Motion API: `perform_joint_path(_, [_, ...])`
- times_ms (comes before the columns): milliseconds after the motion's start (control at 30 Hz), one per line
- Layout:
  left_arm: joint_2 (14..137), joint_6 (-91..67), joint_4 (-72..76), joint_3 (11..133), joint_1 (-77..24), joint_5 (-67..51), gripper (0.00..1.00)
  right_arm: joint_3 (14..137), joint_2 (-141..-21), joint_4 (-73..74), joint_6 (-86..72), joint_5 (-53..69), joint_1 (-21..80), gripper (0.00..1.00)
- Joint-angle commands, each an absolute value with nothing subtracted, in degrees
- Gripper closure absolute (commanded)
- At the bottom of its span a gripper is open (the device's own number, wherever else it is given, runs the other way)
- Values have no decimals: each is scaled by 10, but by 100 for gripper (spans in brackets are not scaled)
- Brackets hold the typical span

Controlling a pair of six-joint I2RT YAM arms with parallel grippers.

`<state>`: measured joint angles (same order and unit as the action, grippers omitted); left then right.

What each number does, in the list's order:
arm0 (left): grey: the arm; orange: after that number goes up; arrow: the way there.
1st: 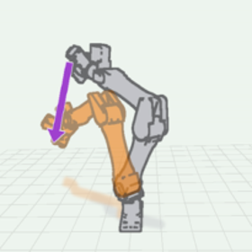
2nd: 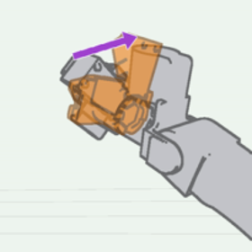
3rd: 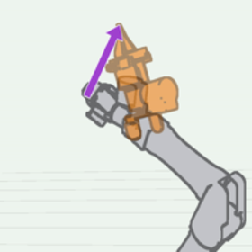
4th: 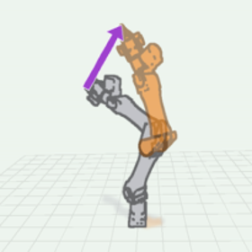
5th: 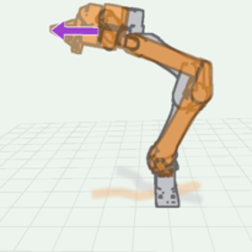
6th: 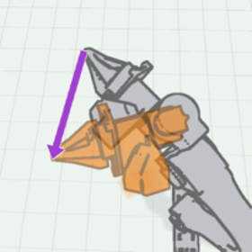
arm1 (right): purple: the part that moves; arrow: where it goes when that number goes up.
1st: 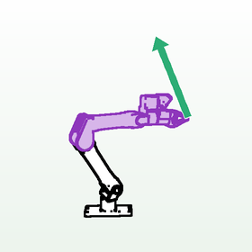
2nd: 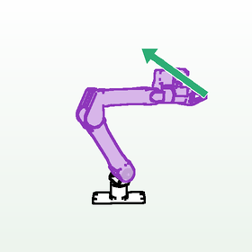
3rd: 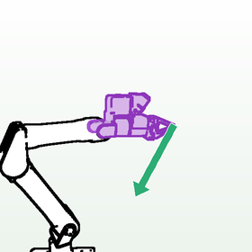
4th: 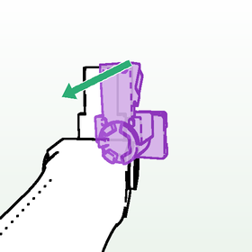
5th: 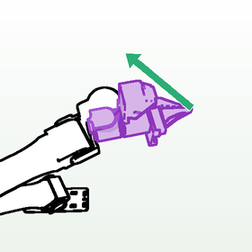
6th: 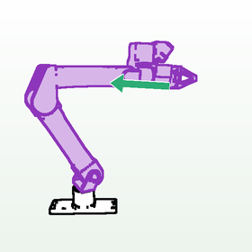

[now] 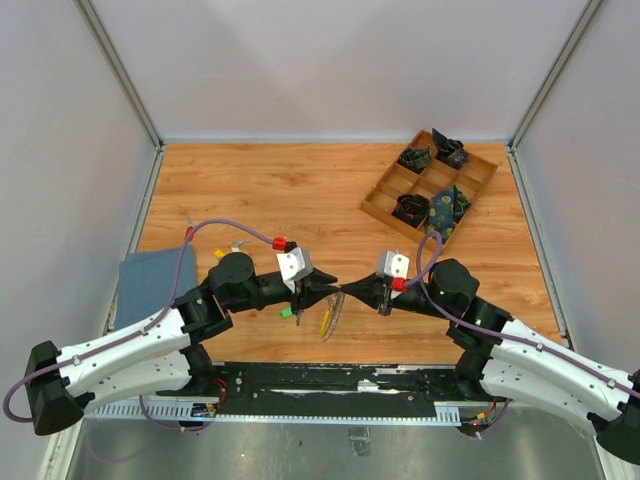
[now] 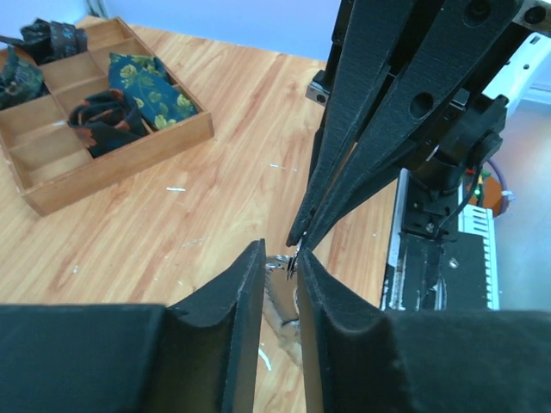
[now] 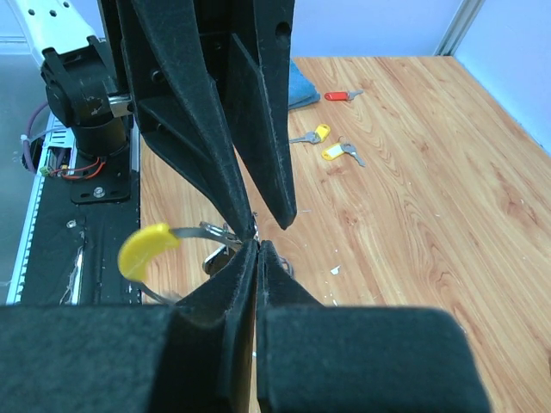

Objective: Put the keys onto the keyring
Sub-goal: Pick up the keyring from the center of the board.

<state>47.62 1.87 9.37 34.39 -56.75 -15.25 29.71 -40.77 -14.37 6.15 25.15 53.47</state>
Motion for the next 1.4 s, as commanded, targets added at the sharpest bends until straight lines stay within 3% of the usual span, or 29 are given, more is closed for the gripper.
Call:
perform_joint_path(0, [481,30,109,367,-575,-160,79,324,-400,-154,59,259,527,99])
perform_joint_path(133, [485,31,102,370,-577,-165,98,327,-396,-152,61,255,528,100])
perform_joint_path(333, [472,20,104,367,-577,-172,99,323,-381,-156,68,258,527,98])
perform_joint_path(467, [438,2,125,353,-577,-177,99,299,-353,-175,89,261,528,71])
perform_joint_path(600, [409,-15,145,344,-577,-205,99,280,-332,-215,69,282,528,60])
perform_joint_path(900, [384,-40,172,333,-577,-243,99,272,-350,-339,-31,336,528,66])
perform_joint_path(1367, [385,-40,173,341,-577,-257,100,282,-385,-336,-38,362,527,75])
